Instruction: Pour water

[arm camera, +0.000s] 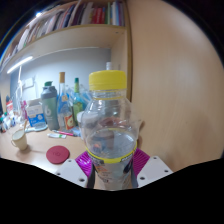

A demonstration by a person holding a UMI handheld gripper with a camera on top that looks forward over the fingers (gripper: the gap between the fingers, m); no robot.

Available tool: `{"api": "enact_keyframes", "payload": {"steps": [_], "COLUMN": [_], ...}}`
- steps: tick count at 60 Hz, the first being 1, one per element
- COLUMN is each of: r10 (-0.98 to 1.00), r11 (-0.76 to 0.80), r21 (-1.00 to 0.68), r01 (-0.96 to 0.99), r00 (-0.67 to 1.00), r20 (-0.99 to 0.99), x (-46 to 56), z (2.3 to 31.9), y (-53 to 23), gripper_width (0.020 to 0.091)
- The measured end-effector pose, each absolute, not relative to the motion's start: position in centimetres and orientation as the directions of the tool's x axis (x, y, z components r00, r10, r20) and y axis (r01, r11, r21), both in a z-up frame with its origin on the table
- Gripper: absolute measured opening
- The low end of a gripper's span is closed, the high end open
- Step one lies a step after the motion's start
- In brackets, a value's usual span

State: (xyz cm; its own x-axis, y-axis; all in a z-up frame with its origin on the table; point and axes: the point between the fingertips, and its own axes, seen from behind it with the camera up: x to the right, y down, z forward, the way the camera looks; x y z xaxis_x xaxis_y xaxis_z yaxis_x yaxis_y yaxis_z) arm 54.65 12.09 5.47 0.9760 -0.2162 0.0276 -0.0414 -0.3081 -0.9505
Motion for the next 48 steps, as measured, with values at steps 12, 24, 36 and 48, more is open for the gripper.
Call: {"api": "enact_keyframes", "payload": {"steps": [12, 24, 36, 48], "r10": [-0.13, -0.011, 0.086, 0.004], "r11": [-0.392, -0.299, -0.06, 0.032], "r21": [-0.891, -0.505, 0.251, 0.723], "r01": [0.227, 0.81, 0.966, 0.691], "r00": [0.946, 0.527, -0.246, -0.723], "r20": [0.298, 0.85, 0.966, 0.691], "x": [50.8, 43.5, 31.6, 24.6], "z": [9.7, 21.5, 23.4, 24.2], "y": [13.0, 19.4, 26.0, 28.5], "gripper_width": [0.0505, 0.0505, 0.0502, 0.0499]}}
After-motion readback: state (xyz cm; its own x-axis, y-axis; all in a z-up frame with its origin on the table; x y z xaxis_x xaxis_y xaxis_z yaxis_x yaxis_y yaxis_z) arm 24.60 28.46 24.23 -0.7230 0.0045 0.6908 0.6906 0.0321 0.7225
